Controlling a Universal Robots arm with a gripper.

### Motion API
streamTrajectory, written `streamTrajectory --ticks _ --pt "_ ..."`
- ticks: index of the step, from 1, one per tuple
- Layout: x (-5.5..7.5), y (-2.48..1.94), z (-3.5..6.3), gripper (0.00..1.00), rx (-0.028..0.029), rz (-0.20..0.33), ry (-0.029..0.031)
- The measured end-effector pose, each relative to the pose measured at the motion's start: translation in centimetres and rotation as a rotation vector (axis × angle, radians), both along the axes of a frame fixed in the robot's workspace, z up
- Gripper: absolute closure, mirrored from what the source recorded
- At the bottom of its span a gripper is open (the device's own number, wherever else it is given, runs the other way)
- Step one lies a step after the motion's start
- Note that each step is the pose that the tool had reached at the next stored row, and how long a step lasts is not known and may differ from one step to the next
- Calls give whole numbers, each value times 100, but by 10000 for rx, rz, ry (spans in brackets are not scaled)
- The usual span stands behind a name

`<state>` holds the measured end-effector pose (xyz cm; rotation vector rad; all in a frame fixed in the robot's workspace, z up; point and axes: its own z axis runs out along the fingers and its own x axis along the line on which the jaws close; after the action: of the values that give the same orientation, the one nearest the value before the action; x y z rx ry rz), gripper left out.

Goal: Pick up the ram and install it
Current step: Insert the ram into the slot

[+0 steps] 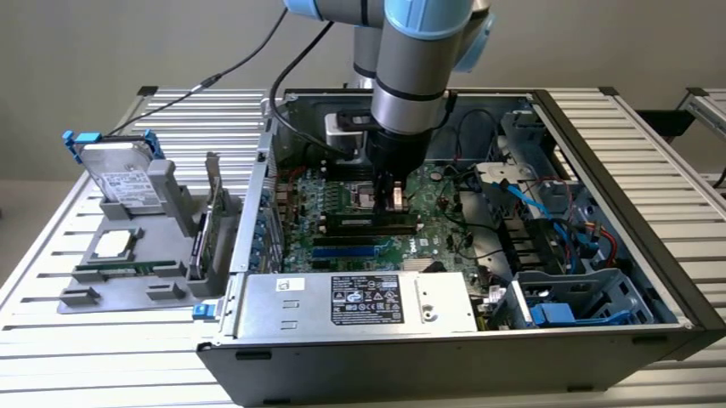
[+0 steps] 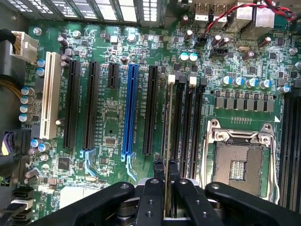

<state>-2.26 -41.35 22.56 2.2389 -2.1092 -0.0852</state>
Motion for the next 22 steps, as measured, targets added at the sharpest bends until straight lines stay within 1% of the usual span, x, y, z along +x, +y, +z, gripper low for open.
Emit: streamTrajectory --ticks 22 --pt "0 0 -32 86 0 2 1"
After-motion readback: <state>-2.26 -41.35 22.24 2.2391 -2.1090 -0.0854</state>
